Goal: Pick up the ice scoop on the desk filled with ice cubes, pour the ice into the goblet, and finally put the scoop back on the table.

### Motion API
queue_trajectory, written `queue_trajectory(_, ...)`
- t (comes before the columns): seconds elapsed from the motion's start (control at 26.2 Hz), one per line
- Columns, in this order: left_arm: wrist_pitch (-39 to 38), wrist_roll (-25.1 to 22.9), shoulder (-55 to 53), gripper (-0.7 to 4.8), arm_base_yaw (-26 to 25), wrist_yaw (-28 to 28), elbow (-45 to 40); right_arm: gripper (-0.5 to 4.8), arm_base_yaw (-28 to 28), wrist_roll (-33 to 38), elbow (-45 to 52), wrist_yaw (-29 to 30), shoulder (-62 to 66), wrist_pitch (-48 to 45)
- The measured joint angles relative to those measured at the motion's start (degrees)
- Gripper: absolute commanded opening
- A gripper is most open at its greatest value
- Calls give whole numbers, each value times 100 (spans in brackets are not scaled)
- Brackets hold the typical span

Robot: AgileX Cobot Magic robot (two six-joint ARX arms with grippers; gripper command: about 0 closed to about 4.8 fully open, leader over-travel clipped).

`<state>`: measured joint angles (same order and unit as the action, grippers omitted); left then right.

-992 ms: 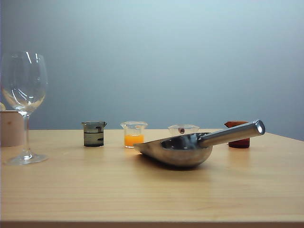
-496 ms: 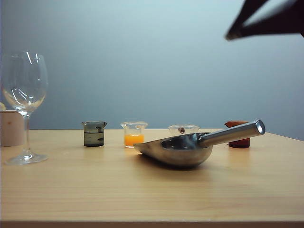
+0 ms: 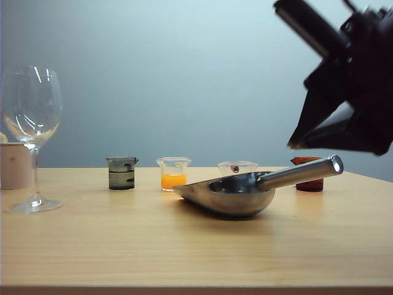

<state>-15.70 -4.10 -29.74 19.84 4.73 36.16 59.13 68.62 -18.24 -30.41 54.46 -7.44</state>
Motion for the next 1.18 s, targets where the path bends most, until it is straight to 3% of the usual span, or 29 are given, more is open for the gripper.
queue_trajectory(0.42, -103, -20, 0, -5, -2, 0, 0, -9, -1121, -616, 0, 1189, 256, -389)
queue_trajectory(0.69, -105, -20, 2, -6, 0, 0, 0, -9, -1139, -750, -46, 1958, 205, -562)
queue_trajectory(0.92, -105, -20, -37, -5, 0, -2, 0, -9, -1224, -931, -31, 2037, 221, 299)
queue_trajectory(1.18, -105, -20, -42, -5, -2, -2, 0, -9, -1895, -1119, -33, 2024, 219, 212)
